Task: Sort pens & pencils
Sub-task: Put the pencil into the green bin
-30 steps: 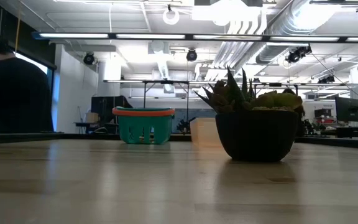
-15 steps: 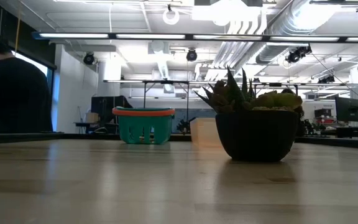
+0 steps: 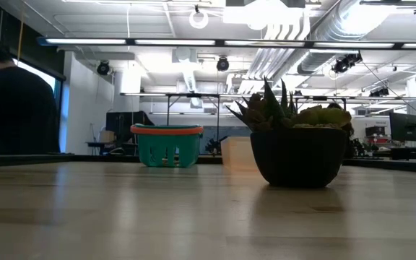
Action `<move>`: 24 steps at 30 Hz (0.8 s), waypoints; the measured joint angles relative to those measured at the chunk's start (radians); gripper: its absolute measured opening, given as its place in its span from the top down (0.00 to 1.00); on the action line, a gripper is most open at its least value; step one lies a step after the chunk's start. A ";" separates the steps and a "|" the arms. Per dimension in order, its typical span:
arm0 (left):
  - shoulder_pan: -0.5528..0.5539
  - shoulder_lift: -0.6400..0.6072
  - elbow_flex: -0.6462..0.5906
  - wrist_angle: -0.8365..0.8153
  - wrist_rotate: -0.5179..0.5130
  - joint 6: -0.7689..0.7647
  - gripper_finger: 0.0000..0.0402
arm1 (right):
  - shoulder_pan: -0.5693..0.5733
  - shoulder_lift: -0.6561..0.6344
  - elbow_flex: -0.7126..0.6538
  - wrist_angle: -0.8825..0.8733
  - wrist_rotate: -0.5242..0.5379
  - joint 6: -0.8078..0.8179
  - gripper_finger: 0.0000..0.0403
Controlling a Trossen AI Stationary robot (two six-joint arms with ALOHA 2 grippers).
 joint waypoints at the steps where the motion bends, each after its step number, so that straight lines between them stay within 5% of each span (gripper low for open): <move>1: 0.004 0.000 0.000 -0.012 0.003 -0.008 0.70 | 0.000 0.000 0.000 0.000 -0.006 0.000 0.76; 24: 0.029 0.000 0.000 -0.035 0.098 -0.233 0.70 | 0.006 0.000 0.000 -0.005 -0.011 -0.027 0.76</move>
